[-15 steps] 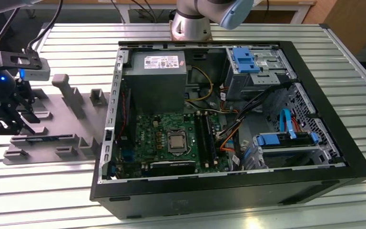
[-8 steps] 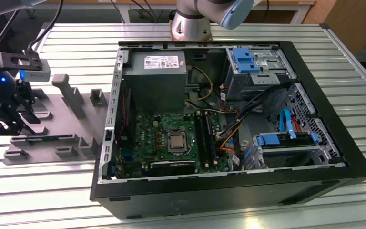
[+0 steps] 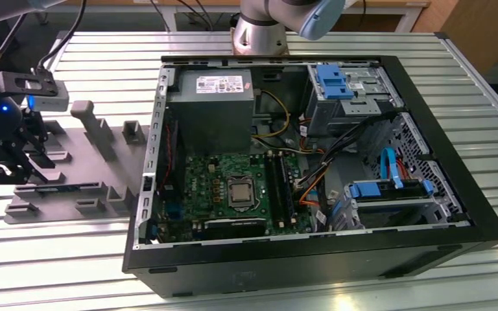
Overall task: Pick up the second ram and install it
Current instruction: 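Pick up the second ram and move it above second insertion slot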
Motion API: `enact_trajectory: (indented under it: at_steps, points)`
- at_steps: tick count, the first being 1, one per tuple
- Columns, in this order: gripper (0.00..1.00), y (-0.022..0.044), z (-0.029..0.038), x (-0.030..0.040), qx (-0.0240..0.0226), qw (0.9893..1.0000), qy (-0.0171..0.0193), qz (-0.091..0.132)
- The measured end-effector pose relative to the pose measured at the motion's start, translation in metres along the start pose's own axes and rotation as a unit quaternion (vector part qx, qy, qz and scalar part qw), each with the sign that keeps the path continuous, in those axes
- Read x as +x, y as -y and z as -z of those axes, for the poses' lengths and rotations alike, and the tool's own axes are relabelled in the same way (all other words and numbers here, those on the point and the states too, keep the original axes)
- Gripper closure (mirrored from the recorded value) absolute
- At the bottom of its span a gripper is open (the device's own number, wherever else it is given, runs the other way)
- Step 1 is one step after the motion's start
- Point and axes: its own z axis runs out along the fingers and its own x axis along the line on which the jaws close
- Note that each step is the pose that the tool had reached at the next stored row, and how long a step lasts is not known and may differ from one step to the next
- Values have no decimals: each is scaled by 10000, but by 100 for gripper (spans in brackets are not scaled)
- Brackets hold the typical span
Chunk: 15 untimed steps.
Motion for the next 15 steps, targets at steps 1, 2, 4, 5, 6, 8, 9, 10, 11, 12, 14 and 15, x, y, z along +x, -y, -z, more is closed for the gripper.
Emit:
enact_trajectory:
  at_steps: [1, 2, 4, 5, 6, 8, 9, 10, 11, 12, 14, 15]
  points:
    - [64, 0, -2, 0, 0, 10000, 0, 0]
    - [64, 0, -6, 0, 1, 10000, 1, 0]
    - [64, -1, -23, 0, -4, 10000, 0, 0]
    - [64, -2, -39, 1, -14, 10000, -1, -1]
    - [64, -2, -54, 2, -26, 10000, -2, -2]
    - [64, -2, -86, 3, -49, 10000, -3, -2]
    - [64, -2, -102, 4, -61, 10000, -4, -4]
    - [64, -2, -116, 4, -74, 10000, -5, -5]
    - [64, -2, -132, 4, -87, 10000, -6, -5]
    - [64, -2, -145, 5, -93, 10000, -7, -6]
    - [64, -2, -157, 6, -96, 10000, -8, -6]
    - [64, -2, -157, 6, -96, 10000, -8, -6]
